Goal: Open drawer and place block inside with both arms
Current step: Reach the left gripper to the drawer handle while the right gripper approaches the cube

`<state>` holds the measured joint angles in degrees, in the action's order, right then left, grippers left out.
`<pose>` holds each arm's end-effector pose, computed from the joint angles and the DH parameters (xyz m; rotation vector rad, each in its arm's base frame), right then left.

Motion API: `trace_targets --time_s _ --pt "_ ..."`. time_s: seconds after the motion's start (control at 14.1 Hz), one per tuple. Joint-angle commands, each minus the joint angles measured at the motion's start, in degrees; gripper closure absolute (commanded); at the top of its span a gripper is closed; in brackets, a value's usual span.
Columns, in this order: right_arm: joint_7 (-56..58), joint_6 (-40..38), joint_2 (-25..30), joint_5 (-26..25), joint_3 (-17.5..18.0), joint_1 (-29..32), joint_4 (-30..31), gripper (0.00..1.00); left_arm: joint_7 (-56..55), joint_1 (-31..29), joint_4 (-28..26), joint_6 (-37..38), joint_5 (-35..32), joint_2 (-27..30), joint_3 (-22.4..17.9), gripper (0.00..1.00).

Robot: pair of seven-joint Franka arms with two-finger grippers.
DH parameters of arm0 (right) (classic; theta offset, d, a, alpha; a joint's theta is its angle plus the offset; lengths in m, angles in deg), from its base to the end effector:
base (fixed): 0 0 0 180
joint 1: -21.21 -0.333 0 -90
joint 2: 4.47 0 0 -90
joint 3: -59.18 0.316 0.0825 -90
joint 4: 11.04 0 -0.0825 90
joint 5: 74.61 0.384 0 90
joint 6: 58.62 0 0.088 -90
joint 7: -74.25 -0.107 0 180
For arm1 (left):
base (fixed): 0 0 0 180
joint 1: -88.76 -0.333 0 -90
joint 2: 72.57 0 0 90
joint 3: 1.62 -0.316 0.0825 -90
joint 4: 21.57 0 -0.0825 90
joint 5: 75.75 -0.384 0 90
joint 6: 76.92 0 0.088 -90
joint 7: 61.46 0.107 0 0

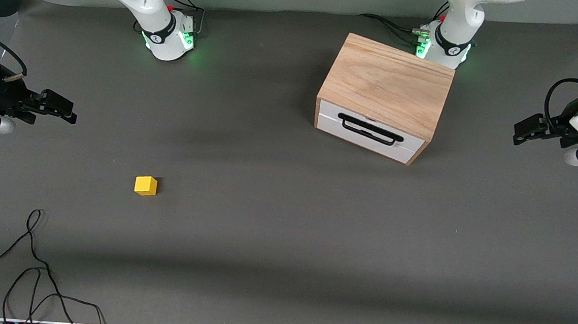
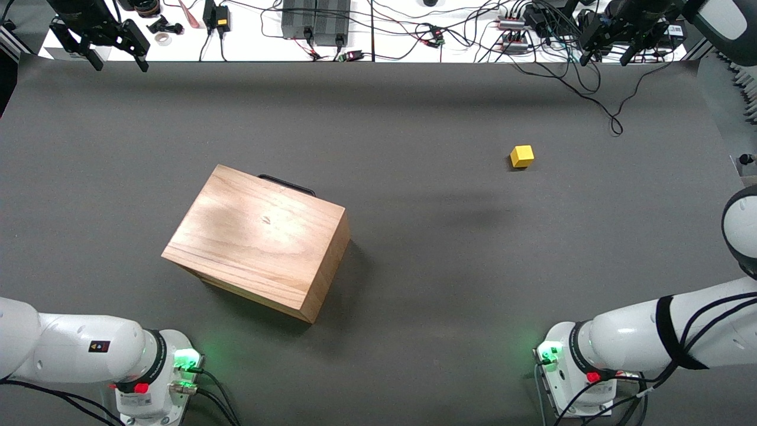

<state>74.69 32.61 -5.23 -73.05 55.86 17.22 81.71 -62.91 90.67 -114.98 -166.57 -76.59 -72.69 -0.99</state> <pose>0.5586 0.0096 0.5963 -3.1145 -0.0284 0.0620 0.5516 -0.0229 0.5948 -3.1227 0.0303 0.1049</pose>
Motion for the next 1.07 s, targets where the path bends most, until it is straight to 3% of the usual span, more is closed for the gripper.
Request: trace_targets --time_s 0.0,0.64,0.85,0.99 --pt "-1.32 -0.61 -0.38 -0.68 -0.11 -0.41 -1.43 0.00 1.01 -0.59 -0.37 0.96 0.66 0.56 0.60 0.00" --pt "-1.32 -0.26 -0.82 -0.60 -0.11 -0.32 -0.55 0.00 -0.21 -0.15 -0.37 2.02 0.66 0.21 0.68 0.00" --pt "-1.32 0.52 -1.35 -0.86 -0.11 -0.41 0.67 0.00 -12.13 1.43 0.15 3.61 0.74 0.39 2.78 0.00" --pt "-1.32 2.97 -1.26 -0.86 -0.11 -0.41 3.21 0.00 -20.56 2.22 0.68 3.79 0.74 0.12 6.90 0.00"
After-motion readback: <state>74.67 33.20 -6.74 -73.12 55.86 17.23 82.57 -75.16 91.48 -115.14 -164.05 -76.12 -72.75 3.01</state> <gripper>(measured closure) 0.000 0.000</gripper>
